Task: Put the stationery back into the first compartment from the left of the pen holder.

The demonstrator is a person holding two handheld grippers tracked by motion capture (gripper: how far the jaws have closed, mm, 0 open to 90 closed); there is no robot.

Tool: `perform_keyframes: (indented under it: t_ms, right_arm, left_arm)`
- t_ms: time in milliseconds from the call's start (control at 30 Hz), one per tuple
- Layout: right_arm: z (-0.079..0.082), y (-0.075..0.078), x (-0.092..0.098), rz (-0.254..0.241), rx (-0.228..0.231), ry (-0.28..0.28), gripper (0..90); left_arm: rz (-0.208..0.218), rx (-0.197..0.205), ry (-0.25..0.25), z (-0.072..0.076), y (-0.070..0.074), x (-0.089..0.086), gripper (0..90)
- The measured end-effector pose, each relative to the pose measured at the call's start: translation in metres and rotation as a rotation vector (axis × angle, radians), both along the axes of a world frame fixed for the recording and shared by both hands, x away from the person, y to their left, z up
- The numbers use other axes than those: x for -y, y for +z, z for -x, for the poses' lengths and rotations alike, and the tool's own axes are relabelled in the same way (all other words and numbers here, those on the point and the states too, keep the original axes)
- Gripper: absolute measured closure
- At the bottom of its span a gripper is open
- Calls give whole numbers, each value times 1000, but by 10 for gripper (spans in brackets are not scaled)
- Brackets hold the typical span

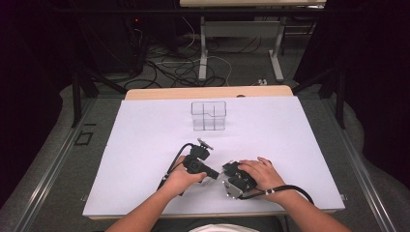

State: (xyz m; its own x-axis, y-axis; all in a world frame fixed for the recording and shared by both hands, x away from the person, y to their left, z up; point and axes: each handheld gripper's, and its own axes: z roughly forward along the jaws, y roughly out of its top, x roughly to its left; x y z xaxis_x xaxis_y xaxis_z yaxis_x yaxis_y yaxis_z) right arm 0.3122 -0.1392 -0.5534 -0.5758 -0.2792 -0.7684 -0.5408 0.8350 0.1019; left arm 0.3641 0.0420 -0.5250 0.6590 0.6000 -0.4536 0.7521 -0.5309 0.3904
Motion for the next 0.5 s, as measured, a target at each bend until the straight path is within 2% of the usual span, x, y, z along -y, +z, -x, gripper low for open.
perform_keyframes:
  t_ms: [33, 133, 167, 200, 233, 267, 367, 467, 500]
  right_arm:
    - [1, -3, 0, -28, 5, -6, 722]
    - [1, -3, -1, -14, 10, 21, 744]
    - [3, -2, -1, 17, -8, 4, 761]
    - [3, -1, -2, 28, -6, 12, 777]
    - [3, -3, -1, 12, 11, 20, 783]
    - [3, -1, -2, 46, -3, 23, 787]
    - [4, -2, -2, 50, -9, 23, 791]
    - [4, -2, -3, 40, 20, 47, 793]
    - [4, 0, -3, 70, 13, 35, 793]
  left_arm:
    - [2, 0, -2, 0, 0, 0, 802]
    - [8, -11, 2, 1, 0, 1, 802]
    - [7, -11, 0, 1, 0, 1, 802]
    - [10, -12, 0, 1, 0, 1, 802]
    - [11, -13, -1, 1, 0, 1, 802]
    - [11, -15, -7, 1, 0, 0, 802]
    - [11, -14, -17, 0, 0, 1, 802]
    - [14, -16, -17, 0, 0, 0, 800]
    - [18, -22, -9, 0, 0, 0, 800]
